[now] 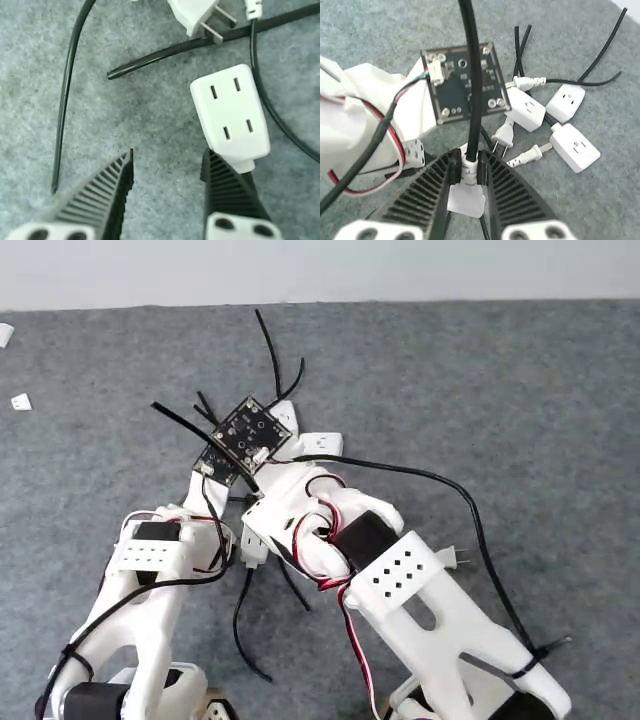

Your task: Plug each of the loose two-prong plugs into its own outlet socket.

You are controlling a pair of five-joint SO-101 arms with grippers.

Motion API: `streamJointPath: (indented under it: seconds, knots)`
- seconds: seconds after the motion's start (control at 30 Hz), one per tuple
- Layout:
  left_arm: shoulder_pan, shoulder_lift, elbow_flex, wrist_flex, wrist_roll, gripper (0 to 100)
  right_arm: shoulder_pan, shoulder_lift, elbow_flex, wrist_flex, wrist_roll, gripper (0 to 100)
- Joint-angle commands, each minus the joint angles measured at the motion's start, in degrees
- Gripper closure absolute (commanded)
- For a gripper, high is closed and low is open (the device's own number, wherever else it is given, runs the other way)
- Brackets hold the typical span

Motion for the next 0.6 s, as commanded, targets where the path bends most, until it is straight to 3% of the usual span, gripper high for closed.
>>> streamJointPath:
  seconds: [0.0,0.57]
  knots:
    - [0.35,-0.53,-2.68,0.18,-0.53,79,0.31,1.01,-0.26,-2.68,-0.26,99.0]
    - [0.35,-0.53,-2.51,0.26,-0.79,79,2.42,8.92,-0.26,-8.48,3.43,99.0]
